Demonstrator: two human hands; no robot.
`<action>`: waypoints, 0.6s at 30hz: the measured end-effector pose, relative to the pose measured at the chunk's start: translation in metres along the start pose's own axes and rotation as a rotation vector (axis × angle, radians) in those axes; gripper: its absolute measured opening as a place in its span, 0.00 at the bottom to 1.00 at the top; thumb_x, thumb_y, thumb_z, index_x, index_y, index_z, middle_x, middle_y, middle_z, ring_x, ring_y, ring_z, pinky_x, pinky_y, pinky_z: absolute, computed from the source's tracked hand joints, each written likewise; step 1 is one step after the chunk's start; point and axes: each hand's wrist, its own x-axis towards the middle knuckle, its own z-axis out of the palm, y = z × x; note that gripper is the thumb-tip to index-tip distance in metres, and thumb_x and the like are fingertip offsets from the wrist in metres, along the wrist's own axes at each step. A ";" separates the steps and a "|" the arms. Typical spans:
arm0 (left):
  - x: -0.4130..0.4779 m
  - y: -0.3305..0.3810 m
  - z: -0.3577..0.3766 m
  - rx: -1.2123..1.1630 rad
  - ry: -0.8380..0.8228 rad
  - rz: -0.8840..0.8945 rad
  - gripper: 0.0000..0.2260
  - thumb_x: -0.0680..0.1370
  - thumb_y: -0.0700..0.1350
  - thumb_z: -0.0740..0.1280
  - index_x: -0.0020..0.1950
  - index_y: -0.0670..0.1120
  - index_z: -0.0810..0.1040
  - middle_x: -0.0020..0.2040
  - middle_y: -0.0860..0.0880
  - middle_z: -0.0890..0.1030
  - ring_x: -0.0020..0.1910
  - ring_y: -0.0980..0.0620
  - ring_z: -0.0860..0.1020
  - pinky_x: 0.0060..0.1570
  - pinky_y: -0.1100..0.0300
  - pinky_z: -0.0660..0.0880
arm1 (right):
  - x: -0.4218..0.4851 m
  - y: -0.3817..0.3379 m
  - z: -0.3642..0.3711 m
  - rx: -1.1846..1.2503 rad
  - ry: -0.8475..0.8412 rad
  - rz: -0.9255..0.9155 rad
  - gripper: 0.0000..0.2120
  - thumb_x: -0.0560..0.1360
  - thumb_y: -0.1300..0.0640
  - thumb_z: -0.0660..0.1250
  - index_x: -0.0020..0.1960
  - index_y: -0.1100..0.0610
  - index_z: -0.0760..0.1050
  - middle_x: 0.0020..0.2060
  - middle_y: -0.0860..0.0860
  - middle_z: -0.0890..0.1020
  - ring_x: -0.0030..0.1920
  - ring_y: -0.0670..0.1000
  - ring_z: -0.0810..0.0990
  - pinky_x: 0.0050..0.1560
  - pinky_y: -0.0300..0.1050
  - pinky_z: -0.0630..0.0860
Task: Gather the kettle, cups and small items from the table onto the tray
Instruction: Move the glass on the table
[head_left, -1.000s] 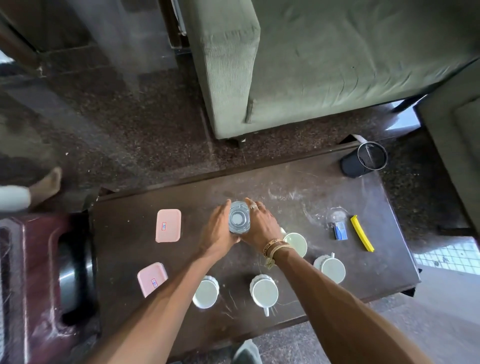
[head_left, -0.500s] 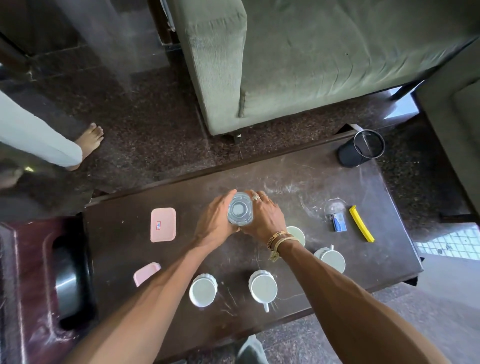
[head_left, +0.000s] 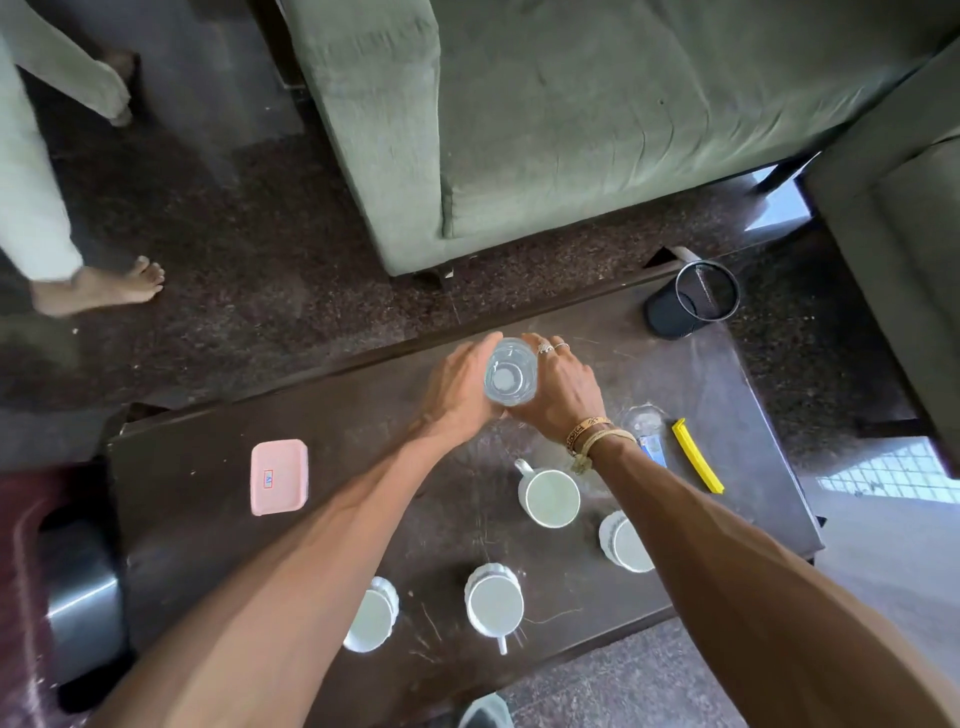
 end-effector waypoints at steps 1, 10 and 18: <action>0.004 0.002 0.002 -0.003 -0.009 -0.005 0.42 0.65 0.45 0.81 0.76 0.51 0.66 0.69 0.46 0.77 0.68 0.45 0.74 0.63 0.54 0.71 | 0.002 0.003 -0.001 0.001 0.000 0.006 0.45 0.62 0.42 0.80 0.73 0.52 0.65 0.64 0.52 0.74 0.62 0.57 0.78 0.60 0.55 0.75; 0.009 0.001 0.011 -0.020 -0.054 -0.057 0.43 0.66 0.46 0.81 0.77 0.53 0.65 0.71 0.47 0.75 0.70 0.45 0.73 0.65 0.53 0.71 | 0.009 0.014 0.005 -0.001 -0.051 0.022 0.48 0.61 0.40 0.81 0.74 0.51 0.63 0.66 0.52 0.73 0.65 0.56 0.76 0.61 0.56 0.74; 0.009 0.000 0.013 -0.033 -0.059 -0.044 0.44 0.67 0.45 0.81 0.78 0.51 0.63 0.70 0.45 0.75 0.70 0.45 0.71 0.64 0.56 0.69 | 0.010 0.011 0.007 0.020 -0.048 0.041 0.47 0.61 0.44 0.82 0.74 0.53 0.64 0.64 0.53 0.75 0.63 0.58 0.77 0.61 0.55 0.76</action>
